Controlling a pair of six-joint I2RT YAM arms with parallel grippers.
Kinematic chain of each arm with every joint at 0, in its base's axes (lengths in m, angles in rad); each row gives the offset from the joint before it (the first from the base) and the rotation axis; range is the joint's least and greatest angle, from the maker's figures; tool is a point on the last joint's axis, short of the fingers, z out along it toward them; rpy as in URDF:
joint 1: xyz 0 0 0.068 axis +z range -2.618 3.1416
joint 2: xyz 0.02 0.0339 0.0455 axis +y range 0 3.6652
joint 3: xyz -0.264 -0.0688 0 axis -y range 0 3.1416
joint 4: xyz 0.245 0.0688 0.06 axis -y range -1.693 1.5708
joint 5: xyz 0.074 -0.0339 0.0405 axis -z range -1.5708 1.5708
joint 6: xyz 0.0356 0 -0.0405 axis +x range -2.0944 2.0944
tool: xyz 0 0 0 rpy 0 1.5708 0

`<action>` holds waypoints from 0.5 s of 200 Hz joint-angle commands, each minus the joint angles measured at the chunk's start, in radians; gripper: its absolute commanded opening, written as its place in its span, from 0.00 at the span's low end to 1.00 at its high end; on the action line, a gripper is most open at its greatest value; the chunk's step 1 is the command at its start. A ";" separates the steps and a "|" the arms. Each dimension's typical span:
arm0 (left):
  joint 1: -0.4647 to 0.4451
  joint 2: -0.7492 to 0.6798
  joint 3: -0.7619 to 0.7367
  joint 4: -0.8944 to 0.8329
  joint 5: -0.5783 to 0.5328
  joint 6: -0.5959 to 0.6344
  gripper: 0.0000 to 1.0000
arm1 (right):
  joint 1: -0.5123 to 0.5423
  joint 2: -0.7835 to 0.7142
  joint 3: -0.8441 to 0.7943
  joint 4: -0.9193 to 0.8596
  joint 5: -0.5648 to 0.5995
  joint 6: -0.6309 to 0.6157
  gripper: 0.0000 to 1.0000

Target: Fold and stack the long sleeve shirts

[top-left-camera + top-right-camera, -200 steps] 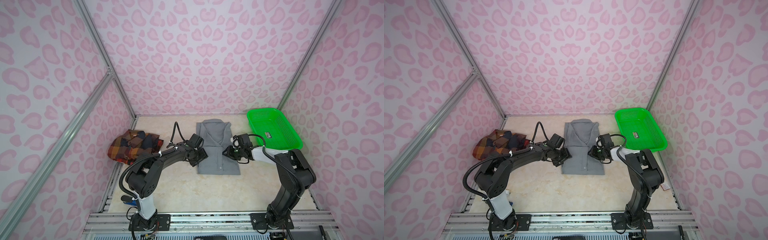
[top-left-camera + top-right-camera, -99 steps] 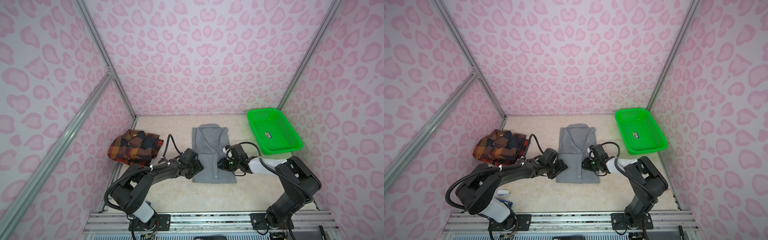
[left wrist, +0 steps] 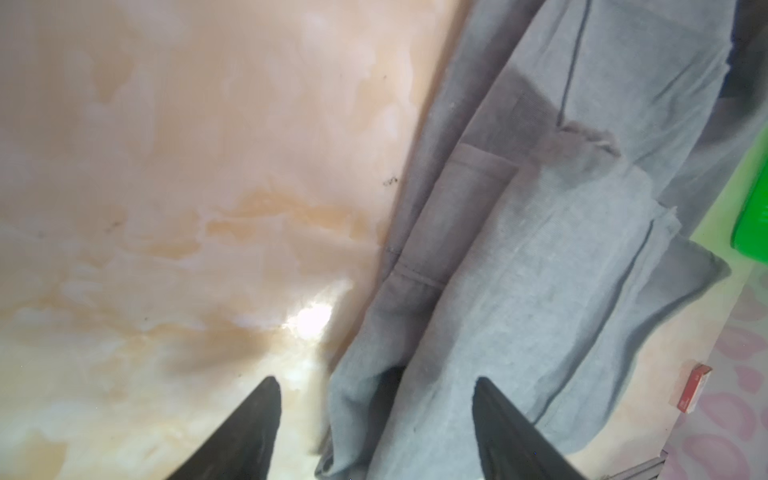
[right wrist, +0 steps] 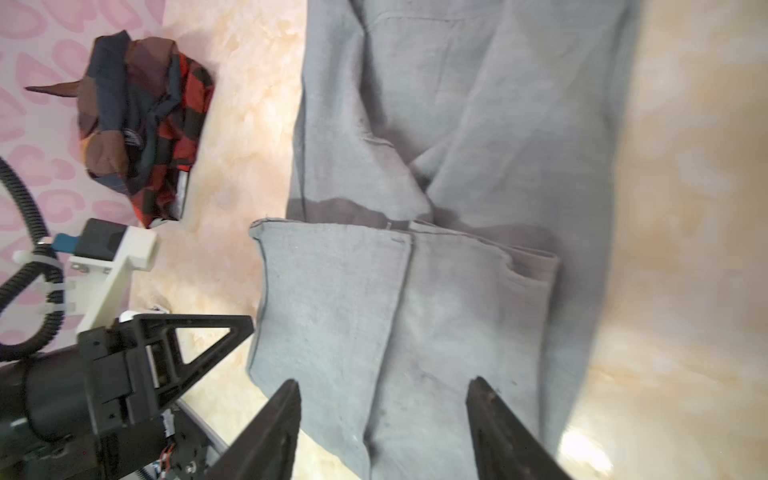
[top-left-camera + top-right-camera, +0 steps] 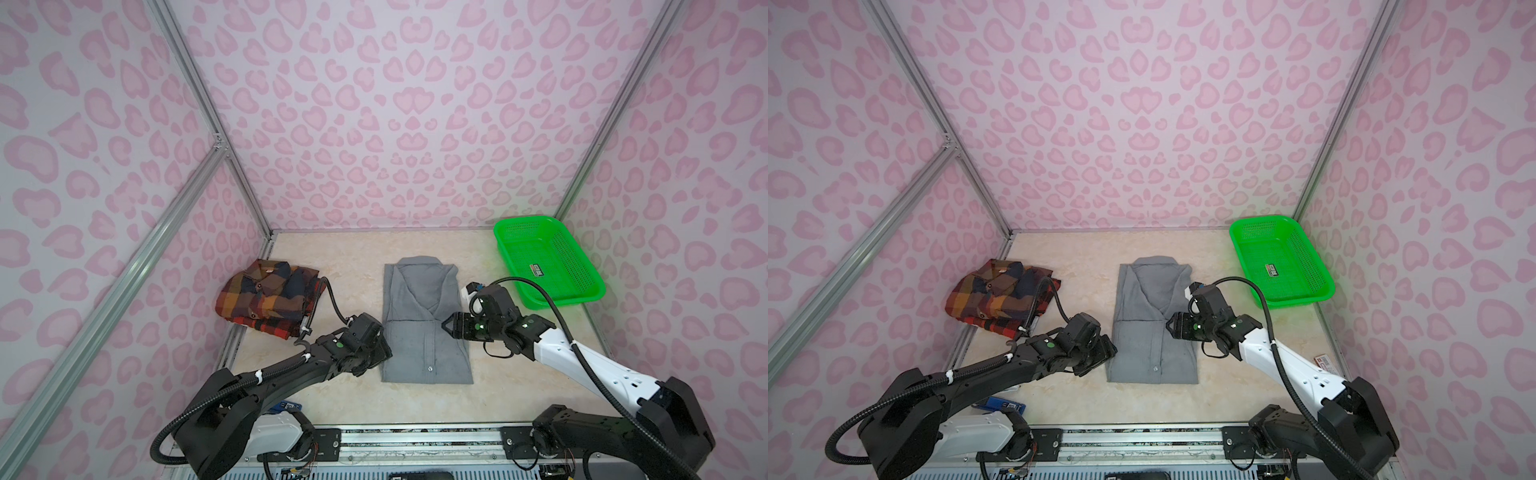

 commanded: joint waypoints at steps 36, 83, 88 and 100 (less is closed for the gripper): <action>0.000 -0.114 -0.111 0.115 0.096 0.050 0.78 | -0.046 -0.163 -0.189 -0.184 0.010 0.065 0.84; -0.006 -0.113 -0.147 0.200 0.171 0.071 0.80 | -0.027 -0.199 -0.303 -0.090 -0.083 0.139 0.83; -0.007 -0.108 -0.147 0.200 0.174 0.074 0.80 | -0.024 -0.198 -0.306 -0.090 -0.080 0.144 0.83; -0.006 -0.098 -0.149 0.196 0.175 0.080 0.80 | -0.020 -0.196 -0.317 -0.080 -0.072 0.147 0.82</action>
